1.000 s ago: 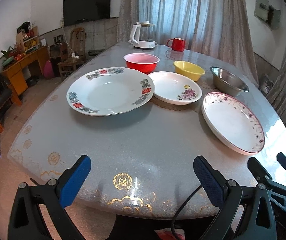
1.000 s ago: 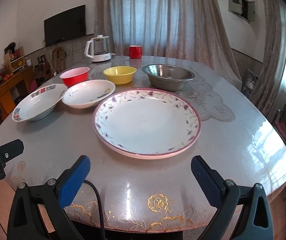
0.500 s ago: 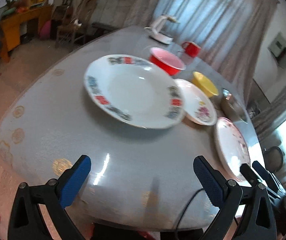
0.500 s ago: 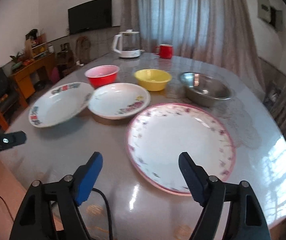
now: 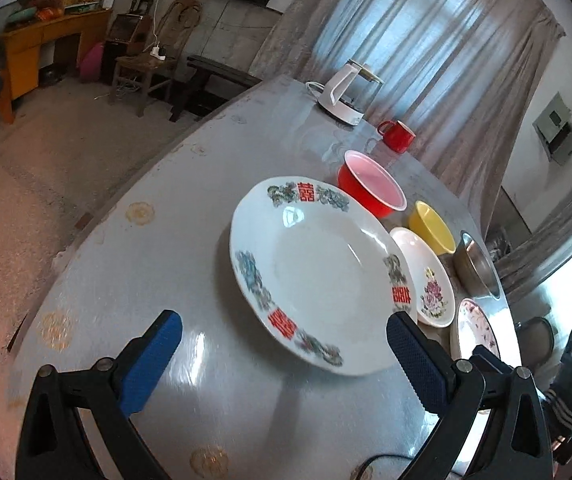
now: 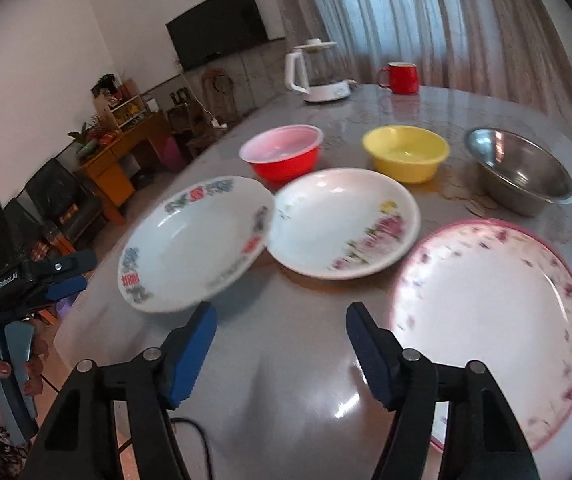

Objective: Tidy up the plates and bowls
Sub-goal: 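Move the right tool to the red-character plate rim and grasp it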

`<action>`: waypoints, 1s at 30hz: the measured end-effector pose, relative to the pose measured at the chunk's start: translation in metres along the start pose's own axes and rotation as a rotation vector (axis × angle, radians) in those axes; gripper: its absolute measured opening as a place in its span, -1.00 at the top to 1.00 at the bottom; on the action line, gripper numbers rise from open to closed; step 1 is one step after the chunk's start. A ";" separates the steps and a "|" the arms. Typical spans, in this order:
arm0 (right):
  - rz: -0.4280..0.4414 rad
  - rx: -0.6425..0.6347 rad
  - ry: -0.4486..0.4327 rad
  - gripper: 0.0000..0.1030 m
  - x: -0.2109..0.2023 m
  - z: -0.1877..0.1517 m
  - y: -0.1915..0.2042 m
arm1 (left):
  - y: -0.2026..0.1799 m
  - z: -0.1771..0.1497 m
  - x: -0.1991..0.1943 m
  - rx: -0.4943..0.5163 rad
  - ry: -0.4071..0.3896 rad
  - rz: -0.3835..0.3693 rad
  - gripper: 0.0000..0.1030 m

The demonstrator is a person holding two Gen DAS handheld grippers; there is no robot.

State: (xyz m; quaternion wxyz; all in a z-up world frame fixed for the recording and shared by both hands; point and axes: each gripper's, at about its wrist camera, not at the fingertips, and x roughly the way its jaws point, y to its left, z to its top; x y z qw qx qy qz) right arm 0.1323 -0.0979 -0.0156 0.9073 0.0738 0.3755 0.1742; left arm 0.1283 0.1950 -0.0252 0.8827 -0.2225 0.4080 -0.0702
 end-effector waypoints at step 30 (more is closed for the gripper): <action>0.200 0.174 0.072 0.29 0.111 0.012 0.024 | -0.004 0.069 0.077 0.302 0.060 -0.113 -0.97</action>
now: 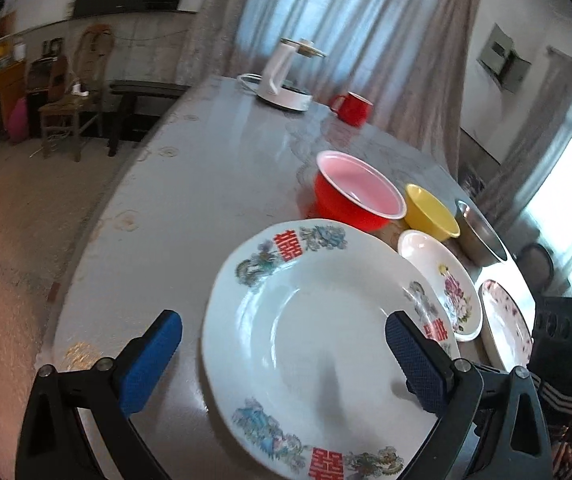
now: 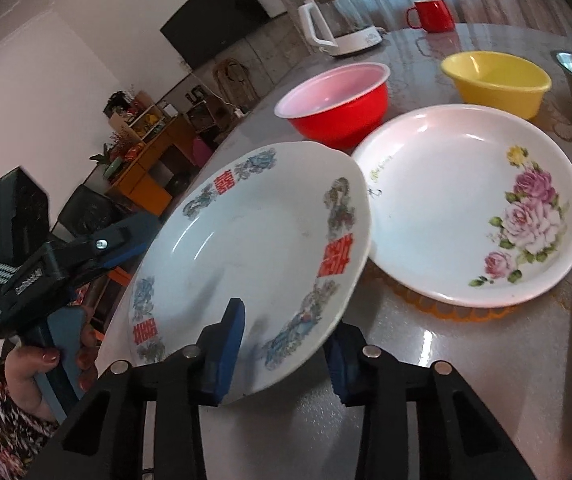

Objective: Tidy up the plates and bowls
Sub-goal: 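Move the right tool to the red-character plate rim and grasp it, then lift the red-character plate with the right tool toward the pink-rimmed plate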

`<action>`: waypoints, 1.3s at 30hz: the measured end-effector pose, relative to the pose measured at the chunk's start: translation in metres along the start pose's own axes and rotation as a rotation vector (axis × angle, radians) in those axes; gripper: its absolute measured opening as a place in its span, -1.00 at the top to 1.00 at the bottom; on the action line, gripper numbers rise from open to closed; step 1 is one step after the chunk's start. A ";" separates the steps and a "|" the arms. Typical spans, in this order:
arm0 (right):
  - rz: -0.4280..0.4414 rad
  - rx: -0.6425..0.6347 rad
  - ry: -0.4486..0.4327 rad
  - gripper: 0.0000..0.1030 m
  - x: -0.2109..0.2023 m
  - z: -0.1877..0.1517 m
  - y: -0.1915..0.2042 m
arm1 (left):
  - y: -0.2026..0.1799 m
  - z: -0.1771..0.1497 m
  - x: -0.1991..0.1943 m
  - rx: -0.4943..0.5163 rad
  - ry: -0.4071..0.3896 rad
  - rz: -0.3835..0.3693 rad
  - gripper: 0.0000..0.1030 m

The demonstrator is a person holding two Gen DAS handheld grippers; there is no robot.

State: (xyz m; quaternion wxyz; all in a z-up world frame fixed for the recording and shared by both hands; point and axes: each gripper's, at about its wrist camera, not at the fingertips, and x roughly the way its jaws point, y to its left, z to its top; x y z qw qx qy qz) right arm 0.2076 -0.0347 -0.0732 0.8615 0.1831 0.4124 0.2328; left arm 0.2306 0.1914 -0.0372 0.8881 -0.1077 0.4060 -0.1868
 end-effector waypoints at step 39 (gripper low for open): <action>0.068 0.088 -0.037 0.64 0.005 -0.002 -0.014 | -0.009 -0.021 0.014 0.190 0.049 0.130 0.15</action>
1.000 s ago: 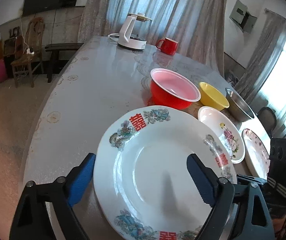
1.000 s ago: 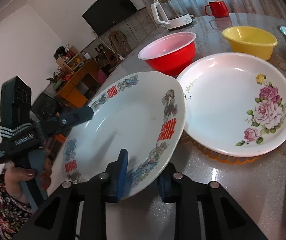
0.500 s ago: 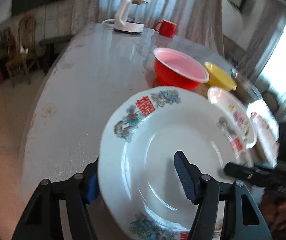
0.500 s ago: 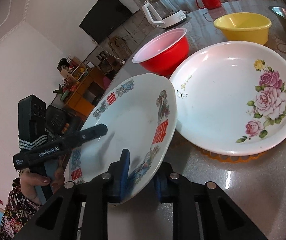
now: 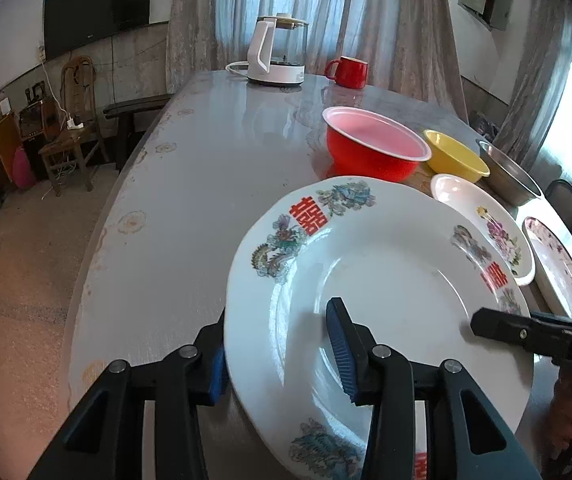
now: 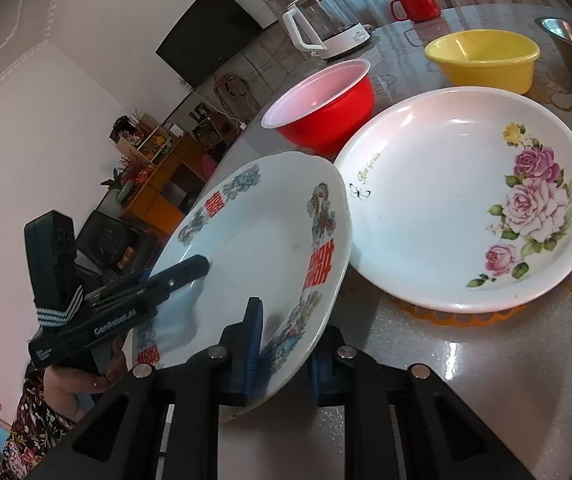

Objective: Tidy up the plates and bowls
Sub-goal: 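Lift the red-character plate with the right tool toward the pink-rimmed plate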

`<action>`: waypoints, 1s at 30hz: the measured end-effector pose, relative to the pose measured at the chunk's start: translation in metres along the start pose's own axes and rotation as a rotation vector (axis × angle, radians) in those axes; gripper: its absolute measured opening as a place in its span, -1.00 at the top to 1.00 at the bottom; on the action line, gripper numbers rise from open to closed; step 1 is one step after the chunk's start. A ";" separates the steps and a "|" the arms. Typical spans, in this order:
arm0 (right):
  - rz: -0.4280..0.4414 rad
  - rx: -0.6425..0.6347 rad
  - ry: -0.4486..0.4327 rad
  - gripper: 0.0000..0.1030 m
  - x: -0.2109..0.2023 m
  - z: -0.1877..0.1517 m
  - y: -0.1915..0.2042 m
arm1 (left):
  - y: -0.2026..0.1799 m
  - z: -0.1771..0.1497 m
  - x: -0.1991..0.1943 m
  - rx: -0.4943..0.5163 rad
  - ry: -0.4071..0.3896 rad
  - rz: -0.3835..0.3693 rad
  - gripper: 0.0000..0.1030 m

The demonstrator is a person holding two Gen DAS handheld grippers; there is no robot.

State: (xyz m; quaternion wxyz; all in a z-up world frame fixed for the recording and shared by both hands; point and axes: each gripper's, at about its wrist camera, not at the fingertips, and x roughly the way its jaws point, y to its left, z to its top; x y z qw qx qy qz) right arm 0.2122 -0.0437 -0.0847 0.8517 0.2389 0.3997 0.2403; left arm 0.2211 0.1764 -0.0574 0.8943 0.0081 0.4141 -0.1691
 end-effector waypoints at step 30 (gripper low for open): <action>-0.075 -0.144 -0.014 0.70 -0.054 -0.011 -0.001 | -0.066 -0.070 -0.048 -0.016 -0.085 -0.074 0.21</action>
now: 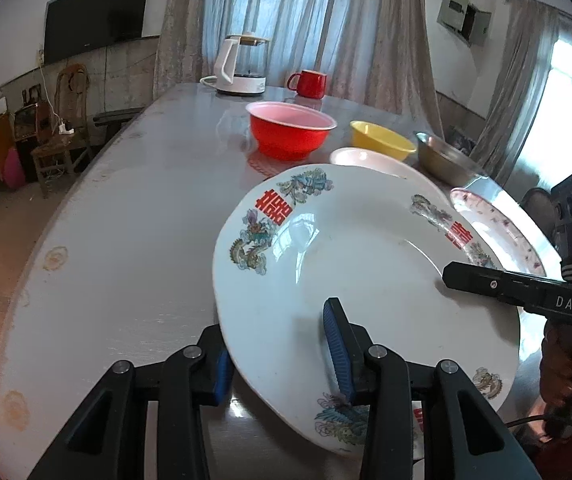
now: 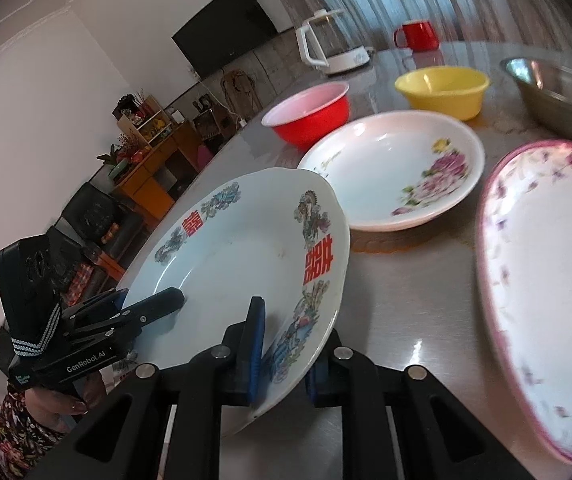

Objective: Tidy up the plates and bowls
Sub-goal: 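Lift the red-character plate with the right tool toward the pink-rimmed plate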

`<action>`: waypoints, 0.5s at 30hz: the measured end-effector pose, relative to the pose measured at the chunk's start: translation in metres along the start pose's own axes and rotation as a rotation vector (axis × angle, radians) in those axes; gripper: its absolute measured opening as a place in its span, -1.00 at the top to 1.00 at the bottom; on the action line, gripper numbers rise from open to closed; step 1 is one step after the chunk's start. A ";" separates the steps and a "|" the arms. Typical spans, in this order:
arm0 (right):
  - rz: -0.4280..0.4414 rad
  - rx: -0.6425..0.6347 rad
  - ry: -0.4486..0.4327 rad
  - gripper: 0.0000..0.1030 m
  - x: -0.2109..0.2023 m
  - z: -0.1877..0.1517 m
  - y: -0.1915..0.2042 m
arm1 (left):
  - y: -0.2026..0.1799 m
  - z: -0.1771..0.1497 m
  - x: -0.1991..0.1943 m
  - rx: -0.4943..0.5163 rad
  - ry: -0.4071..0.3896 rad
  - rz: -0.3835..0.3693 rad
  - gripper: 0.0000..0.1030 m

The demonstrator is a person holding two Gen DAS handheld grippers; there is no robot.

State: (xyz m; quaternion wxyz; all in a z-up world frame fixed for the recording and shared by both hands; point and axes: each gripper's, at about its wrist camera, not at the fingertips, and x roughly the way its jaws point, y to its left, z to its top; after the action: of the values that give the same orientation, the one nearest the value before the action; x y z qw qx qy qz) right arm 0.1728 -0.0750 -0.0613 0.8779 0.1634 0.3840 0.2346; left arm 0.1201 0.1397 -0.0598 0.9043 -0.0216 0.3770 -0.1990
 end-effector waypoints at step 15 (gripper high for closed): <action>-0.028 -0.019 -0.098 0.70 -0.044 -0.004 -0.018 | -0.046 0.021 -0.004 0.040 -0.054 -0.045 0.21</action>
State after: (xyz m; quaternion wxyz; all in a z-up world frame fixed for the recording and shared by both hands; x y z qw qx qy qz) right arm 0.1486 -0.1136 -0.0460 0.9003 0.1610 0.3408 0.2175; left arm 0.1162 0.0965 -0.0332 0.9096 -0.0175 0.3480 -0.2263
